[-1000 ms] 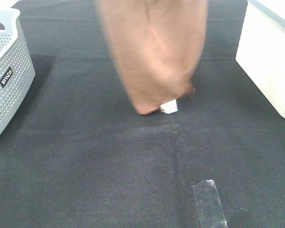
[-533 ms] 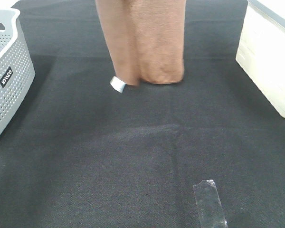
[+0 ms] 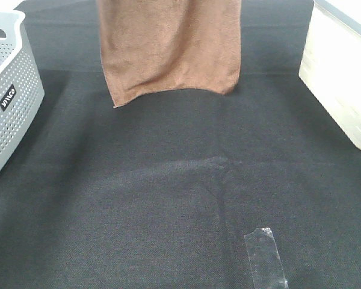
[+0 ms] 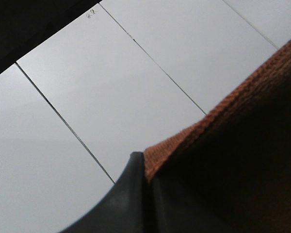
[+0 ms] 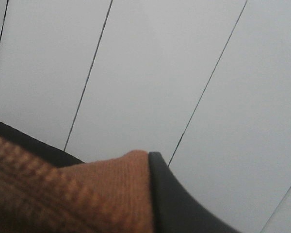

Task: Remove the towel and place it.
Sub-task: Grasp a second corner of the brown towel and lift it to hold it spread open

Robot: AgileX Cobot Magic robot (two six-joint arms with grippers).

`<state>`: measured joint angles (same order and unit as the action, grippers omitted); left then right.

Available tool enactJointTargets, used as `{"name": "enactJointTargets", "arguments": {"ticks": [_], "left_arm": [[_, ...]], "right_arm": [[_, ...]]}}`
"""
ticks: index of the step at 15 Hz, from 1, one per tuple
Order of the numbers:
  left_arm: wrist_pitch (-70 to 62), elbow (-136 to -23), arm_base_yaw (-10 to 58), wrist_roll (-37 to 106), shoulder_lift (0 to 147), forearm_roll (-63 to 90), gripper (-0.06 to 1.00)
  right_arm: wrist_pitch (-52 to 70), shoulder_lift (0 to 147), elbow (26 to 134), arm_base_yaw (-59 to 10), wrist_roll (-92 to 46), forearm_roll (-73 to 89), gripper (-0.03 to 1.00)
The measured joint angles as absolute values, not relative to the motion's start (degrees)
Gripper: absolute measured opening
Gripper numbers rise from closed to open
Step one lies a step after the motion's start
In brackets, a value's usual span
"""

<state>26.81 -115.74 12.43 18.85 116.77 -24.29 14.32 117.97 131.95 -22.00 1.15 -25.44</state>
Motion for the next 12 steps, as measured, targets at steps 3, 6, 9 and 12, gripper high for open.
{"name": "enactJointTargets", "arguments": {"ticks": [3, 6, 9, 12], "left_arm": [[27.1, -121.8, 12.3, 18.8, 121.9, -23.9, 0.0], [25.6, -134.2, 12.3, 18.7, 128.9, -23.7, 0.0], [23.4, -150.2, 12.3, 16.6, 139.2, -23.6, 0.0], [22.8, -156.1, 12.3, 16.4, 142.5, -23.7, 0.0]], "right_arm": [[12.0, 119.6, 132.0, -21.1, 1.2, -24.8, 0.0], [7.6, 121.4, 132.0, -19.9, 1.3, -24.1, 0.0], [-2.6, 123.4, 132.0, -17.5, 2.6, -22.3, 0.0], [-5.0, 123.9, 132.0, -17.0, 2.6, -21.4, 0.0]]}}
